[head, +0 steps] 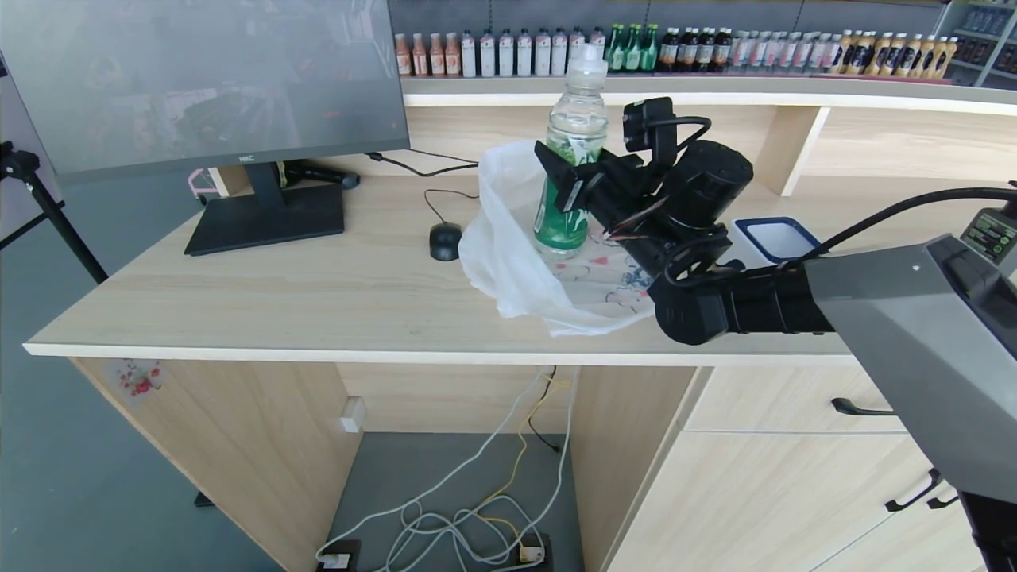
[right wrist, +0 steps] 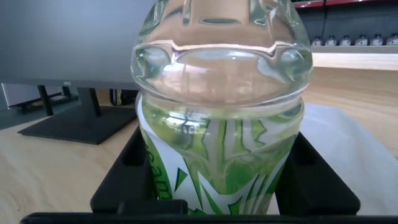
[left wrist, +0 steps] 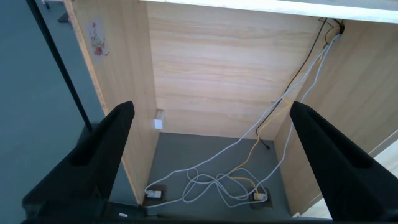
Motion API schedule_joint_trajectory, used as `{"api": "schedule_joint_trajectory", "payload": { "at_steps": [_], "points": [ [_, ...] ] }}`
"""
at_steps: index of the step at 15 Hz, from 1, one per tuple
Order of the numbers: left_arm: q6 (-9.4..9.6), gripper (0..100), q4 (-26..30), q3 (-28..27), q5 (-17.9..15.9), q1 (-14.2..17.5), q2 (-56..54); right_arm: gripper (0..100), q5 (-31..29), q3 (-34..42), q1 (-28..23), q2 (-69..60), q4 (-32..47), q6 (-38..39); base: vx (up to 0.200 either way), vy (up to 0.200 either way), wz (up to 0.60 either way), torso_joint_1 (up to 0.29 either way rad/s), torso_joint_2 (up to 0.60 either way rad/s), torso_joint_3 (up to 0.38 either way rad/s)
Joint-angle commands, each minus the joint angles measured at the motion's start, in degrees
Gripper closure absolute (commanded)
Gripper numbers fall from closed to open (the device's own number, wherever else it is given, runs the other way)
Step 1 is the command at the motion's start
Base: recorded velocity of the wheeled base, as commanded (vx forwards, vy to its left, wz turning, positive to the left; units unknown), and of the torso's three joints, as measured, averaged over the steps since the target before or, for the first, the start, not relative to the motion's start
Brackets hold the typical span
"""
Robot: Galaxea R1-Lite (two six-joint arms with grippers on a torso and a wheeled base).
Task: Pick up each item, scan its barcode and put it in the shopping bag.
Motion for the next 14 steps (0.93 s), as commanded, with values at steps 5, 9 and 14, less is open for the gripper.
{"api": "schedule_joint_trajectory", "payload": {
  "at_steps": [5,9,14],
  "points": [
    [0.02,0,-0.04,0.00,0.00,0.00,-0.02,100,0.05,-0.75,1.13,1.89,0.14,-0.49,0.000,0.000,0.00,0.000,0.00,0.000],
    [0.02,0,-0.04,0.00,0.00,0.00,-0.02,100,0.05,-0.92,0.86,2.59,-0.21,-0.49,0.000,0.000,0.00,0.000,0.00,0.000],
    [0.02,0,-0.04,0.00,0.00,0.00,-0.02,100,0.05,-0.75,0.95,3.20,-0.48,-0.49,0.000,0.000,0.00,0.000,0.00,0.000]
  ]
}}
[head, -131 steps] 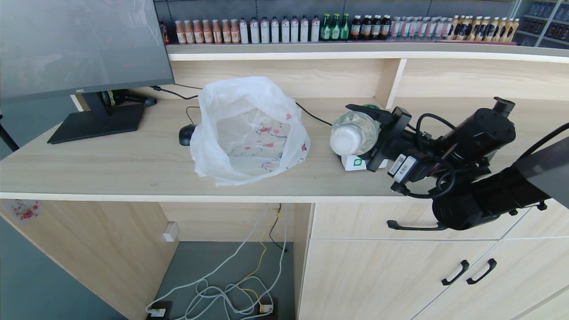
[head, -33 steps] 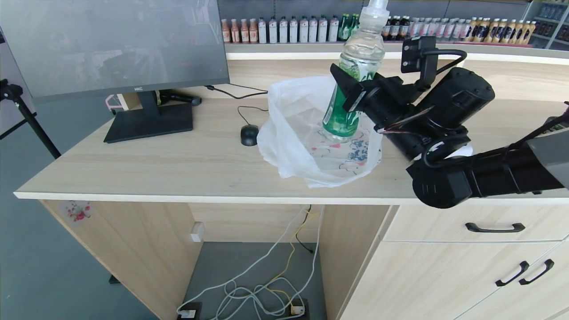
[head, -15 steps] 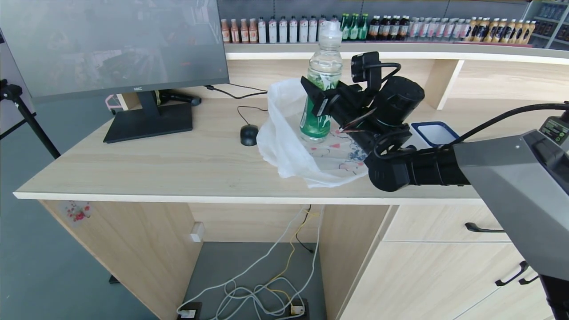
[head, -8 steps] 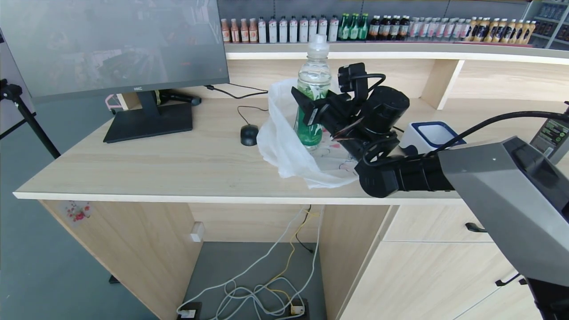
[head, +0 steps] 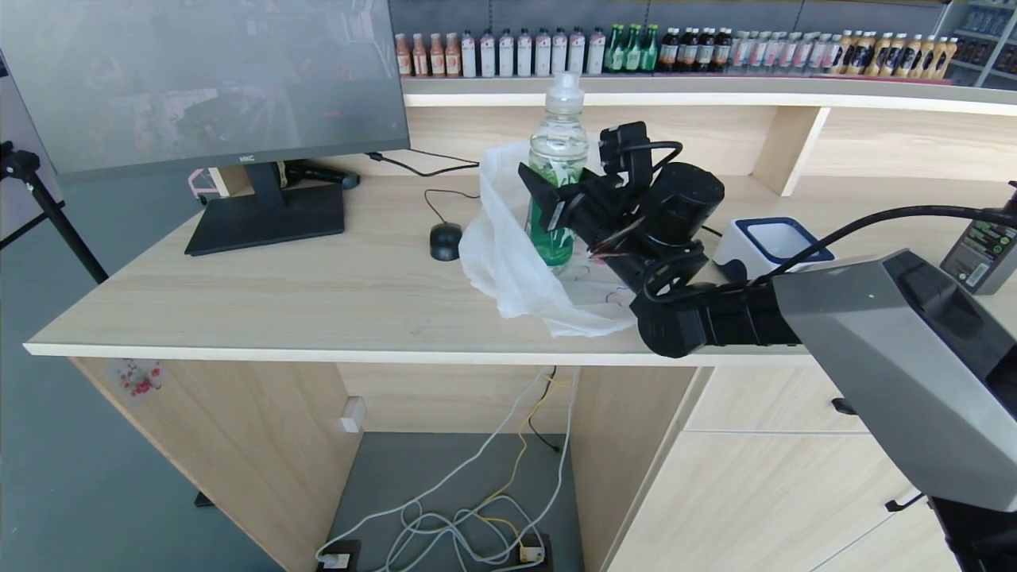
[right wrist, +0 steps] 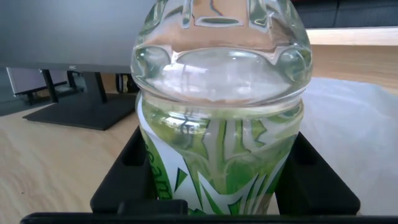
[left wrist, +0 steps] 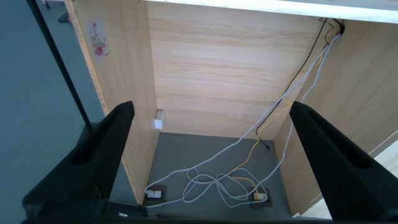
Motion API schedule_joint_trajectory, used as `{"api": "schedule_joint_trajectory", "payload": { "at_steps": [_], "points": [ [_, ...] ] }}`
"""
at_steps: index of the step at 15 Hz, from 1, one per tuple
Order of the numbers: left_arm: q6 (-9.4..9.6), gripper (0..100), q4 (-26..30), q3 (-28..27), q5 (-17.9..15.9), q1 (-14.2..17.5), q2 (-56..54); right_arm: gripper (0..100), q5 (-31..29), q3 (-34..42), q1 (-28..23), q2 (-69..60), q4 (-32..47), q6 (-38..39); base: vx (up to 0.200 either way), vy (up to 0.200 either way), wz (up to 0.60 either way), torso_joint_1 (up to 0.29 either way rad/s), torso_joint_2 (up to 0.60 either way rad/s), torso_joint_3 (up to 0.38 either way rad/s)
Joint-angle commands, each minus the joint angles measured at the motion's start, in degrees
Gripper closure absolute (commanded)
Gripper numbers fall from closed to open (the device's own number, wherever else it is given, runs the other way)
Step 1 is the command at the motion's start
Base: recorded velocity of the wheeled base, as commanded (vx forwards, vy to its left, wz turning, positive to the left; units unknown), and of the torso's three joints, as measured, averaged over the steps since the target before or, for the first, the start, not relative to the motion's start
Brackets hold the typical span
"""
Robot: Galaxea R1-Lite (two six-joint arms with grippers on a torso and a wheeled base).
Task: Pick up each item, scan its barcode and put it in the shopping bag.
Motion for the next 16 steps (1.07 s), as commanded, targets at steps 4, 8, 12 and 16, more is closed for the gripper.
{"api": "schedule_joint_trajectory", "payload": {
  "at_steps": [4,8,12,16],
  "points": [
    [0.00,0,-0.02,0.00,0.00,0.00,-0.02,100,0.02,0.50,0.06,2.12,-2.75,-0.08,0.000,0.000,0.00,0.000,0.00,0.000],
    [0.00,0,-0.02,0.00,0.00,0.00,-0.02,100,0.02,0.59,0.06,2.65,-2.84,-0.08,0.000,0.000,0.00,0.000,0.00,0.000],
    [0.00,0,-0.02,0.00,0.00,0.00,-0.02,100,-0.07,0.59,0.06,3.09,-2.84,-0.08,0.000,0.000,0.00,0.000,0.00,0.000],
    [0.00,0,-0.02,0.00,0.00,0.00,-0.02,100,-0.07,0.59,0.15,3.71,-2.84,-0.26,0.000,0.000,0.00,0.000,0.00,0.000]
  ]
}}
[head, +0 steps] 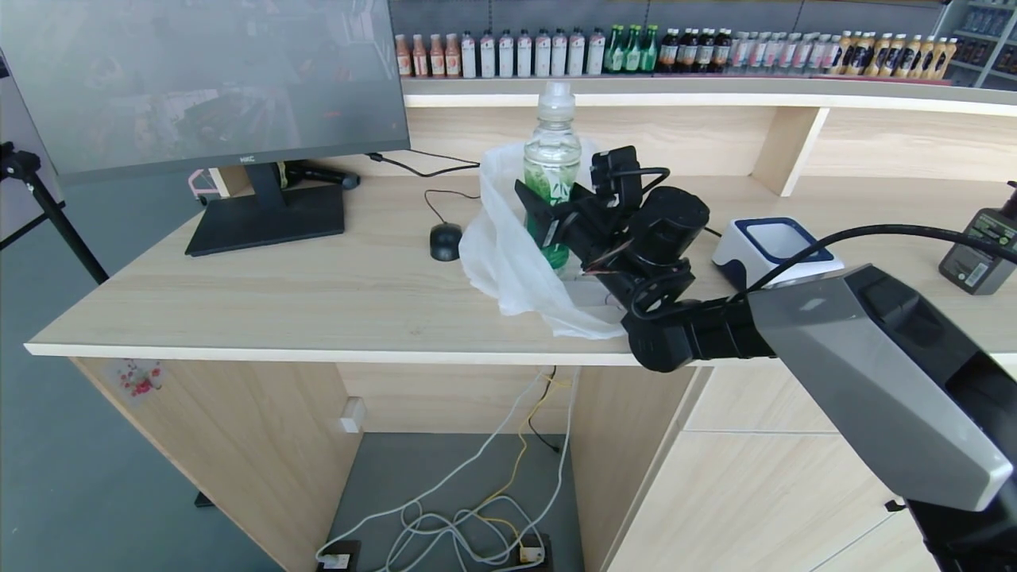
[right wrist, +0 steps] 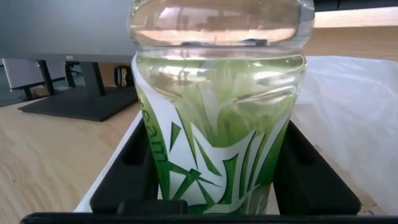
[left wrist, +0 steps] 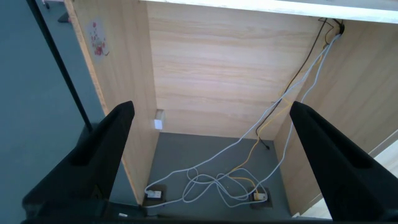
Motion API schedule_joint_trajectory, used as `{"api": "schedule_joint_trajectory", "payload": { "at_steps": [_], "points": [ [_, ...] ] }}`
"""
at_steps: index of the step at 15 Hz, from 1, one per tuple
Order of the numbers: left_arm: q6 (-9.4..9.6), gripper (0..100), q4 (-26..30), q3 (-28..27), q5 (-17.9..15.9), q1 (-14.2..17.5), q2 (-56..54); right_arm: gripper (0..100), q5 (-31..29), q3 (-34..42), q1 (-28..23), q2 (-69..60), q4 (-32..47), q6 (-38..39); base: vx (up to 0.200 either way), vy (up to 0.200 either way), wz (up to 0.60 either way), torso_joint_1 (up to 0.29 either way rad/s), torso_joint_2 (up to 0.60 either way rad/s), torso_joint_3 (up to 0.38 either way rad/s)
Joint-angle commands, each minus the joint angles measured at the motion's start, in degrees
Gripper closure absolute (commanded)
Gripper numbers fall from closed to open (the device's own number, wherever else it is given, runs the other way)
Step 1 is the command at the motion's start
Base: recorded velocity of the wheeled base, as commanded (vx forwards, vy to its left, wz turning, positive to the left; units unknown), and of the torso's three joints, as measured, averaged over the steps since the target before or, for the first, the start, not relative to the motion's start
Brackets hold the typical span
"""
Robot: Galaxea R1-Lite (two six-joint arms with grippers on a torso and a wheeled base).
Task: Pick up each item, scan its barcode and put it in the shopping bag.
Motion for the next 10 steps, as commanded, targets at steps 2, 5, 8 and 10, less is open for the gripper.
{"api": "schedule_joint_trajectory", "payload": {
  "at_steps": [2,5,8,10],
  "points": [
    [0.02,0,-0.02,0.00,0.00,0.00,-0.02,100,0.02,0.00,-0.03,0.54,0.03,-0.13,0.000,0.000,0.00,0.000,0.00,0.000],
    [0.02,0,-0.02,0.00,0.00,0.00,-0.02,0,0.02,0.09,-0.03,0.54,0.11,-0.04,0.000,0.000,0.00,0.000,0.00,0.000],
    [0.02,0,-0.02,0.00,0.00,0.00,-0.02,0,0.02,0.09,-0.03,0.54,-0.24,-0.04,0.000,0.000,0.00,0.000,0.00,0.000],
    [0.02,0,-0.02,0.00,0.00,0.00,-0.02,0,0.02,0.09,-0.03,0.36,-0.41,-0.04,0.000,0.000,0.00,0.000,0.00,0.000]
  ]
}}
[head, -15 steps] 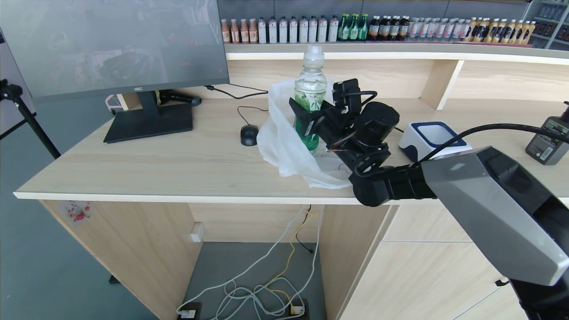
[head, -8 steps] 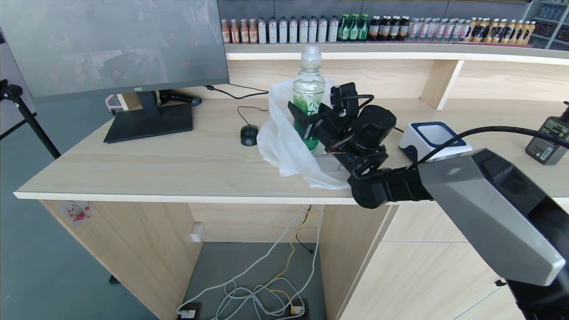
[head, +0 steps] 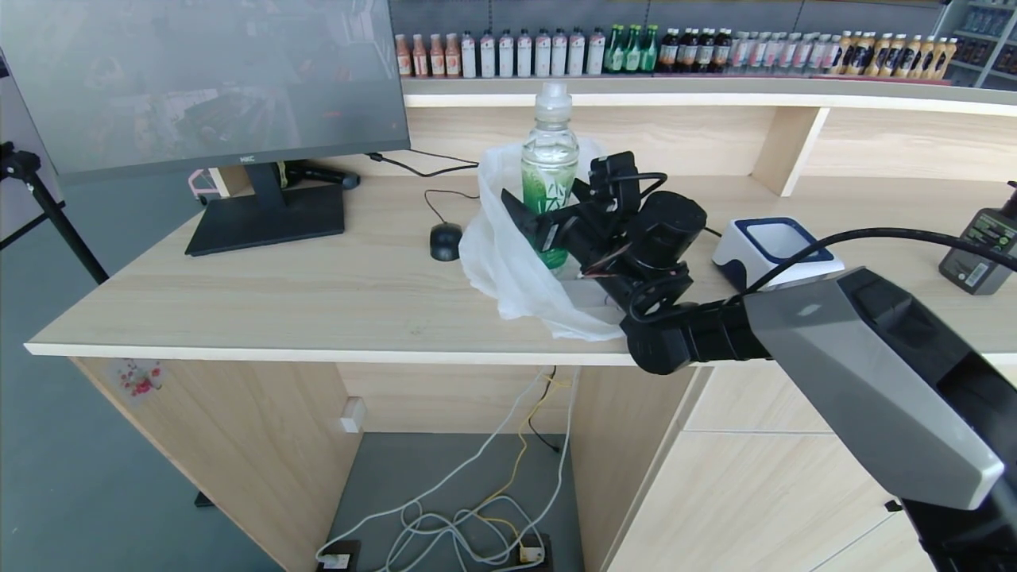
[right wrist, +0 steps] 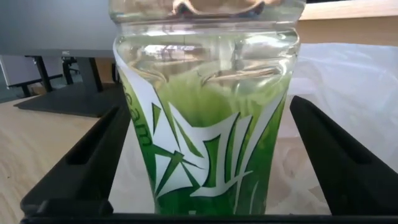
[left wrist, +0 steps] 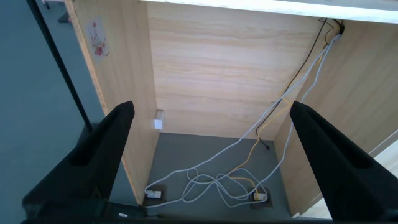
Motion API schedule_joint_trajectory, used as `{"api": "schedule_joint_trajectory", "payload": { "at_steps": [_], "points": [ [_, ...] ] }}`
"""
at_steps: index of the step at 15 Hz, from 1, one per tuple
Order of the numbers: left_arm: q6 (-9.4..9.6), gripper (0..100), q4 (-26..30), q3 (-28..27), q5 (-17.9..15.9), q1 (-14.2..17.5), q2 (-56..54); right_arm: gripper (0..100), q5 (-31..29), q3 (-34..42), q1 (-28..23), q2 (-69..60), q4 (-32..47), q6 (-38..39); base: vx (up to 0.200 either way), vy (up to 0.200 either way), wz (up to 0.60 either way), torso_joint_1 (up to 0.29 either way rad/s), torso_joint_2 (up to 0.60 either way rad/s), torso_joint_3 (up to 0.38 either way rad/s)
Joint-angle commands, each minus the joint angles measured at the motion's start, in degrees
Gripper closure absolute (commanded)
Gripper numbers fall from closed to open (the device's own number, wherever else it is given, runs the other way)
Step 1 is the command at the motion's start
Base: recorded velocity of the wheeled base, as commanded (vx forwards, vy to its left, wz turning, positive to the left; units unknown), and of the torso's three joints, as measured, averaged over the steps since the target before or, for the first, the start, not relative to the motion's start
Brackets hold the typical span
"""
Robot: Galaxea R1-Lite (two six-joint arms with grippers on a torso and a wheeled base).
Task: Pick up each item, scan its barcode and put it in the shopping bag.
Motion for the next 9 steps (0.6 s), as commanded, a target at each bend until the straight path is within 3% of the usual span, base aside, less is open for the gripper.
{"api": "schedule_joint_trajectory", "payload": {
  "at_steps": [1,9],
  "points": [
    [0.02,0,-0.02,0.00,0.00,0.00,-0.02,0,0.06,-0.07,0.06,-0.05,-0.15,-0.04,0.000,0.000,0.00,0.000,0.00,0.000],
    [0.02,0,-0.02,0.00,0.00,0.00,-0.02,0,0.15,2.48,0.32,-5.06,-1.73,-0.04,0.000,0.000,0.00,0.000,0.00,0.000]
  ]
}}
